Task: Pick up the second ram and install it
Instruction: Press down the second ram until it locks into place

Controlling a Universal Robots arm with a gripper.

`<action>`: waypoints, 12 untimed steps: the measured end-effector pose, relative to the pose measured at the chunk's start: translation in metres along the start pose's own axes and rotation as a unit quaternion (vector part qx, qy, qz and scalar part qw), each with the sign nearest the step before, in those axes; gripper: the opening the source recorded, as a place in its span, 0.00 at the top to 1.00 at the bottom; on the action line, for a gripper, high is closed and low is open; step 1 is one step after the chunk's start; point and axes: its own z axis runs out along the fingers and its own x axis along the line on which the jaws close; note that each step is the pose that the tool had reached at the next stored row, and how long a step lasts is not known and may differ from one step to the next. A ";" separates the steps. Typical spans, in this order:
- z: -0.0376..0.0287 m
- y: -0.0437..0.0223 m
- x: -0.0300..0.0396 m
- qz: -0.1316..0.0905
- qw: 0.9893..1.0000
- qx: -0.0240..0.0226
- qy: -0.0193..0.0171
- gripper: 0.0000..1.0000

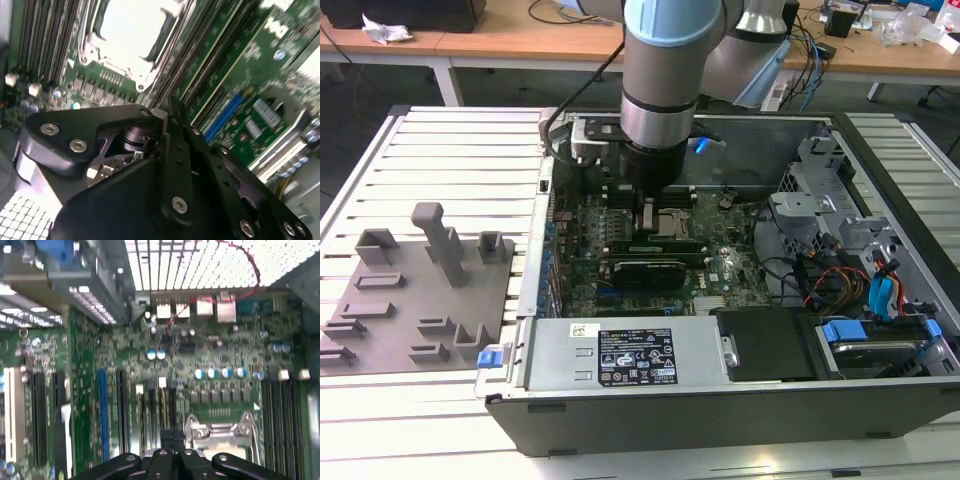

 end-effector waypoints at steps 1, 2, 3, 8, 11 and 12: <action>0.0011 0.0017 0.0001 0.000 1.000 0.000 0.000 0.89; 0.0044 0.0033 0.0002 0.000 1.000 0.000 -0.001 0.89; 0.0061 0.0034 0.0003 0.000 1.000 0.000 -0.003 0.89; -0.0032 0.0011 0.0000 0.000 1.000 0.000 -0.007 0.89; -0.0082 -0.0113 -0.0007 0.000 1.000 -0.003 -0.007 0.89; -0.0087 -0.0143 -0.0008 0.000 1.000 -0.003 -0.007 0.89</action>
